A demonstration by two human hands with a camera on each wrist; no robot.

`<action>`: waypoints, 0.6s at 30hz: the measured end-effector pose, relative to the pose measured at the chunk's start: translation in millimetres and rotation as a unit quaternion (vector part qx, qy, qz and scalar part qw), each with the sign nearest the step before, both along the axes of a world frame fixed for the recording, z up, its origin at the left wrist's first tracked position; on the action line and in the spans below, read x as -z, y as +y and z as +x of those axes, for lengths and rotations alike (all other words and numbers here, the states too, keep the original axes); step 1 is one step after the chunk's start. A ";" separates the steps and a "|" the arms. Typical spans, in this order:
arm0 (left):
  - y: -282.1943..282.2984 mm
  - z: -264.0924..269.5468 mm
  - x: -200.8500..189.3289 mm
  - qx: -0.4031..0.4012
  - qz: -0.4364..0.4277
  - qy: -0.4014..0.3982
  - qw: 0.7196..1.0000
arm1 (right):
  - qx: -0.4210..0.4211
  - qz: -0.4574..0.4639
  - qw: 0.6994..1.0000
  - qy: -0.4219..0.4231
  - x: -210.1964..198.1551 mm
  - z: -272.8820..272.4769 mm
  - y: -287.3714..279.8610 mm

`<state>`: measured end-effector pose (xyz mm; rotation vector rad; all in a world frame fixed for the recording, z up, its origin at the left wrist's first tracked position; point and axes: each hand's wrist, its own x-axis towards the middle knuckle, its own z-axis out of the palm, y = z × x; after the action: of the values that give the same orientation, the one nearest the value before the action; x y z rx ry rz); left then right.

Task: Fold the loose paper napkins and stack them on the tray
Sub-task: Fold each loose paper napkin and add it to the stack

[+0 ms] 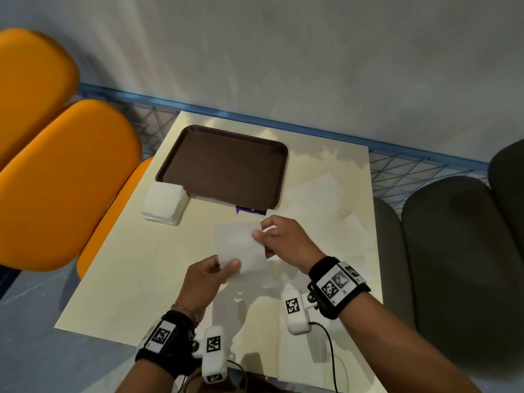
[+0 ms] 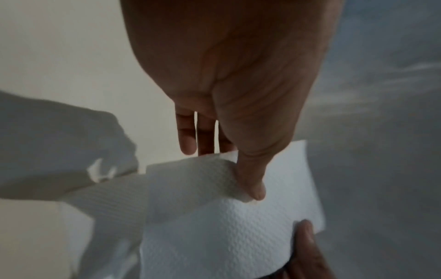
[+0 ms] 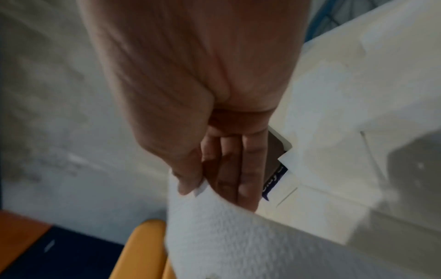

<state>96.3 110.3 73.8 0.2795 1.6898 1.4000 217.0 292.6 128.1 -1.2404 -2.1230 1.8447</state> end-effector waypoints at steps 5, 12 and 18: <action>6.2 -3.2 -37.2 -0.037 0.044 -0.034 0.998 | -0.005 -0.104 0.993 0.061 -28.9 19.7 2.4; 7.2 -2.7 -59.2 -0.035 0.042 -0.010 0.998 | 0.006 -0.023 0.997 0.070 -43.8 34.5 -15.1; -0.8 -0.9 -69.6 -0.041 0.061 0.010 0.997 | 0.001 0.033 0.996 0.084 -42.7 41.3 -20.3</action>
<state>95.4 109.6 143.5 0.2966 1.6514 1.5700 258.4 272.4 170.8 -1.0356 -2.0740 1.7918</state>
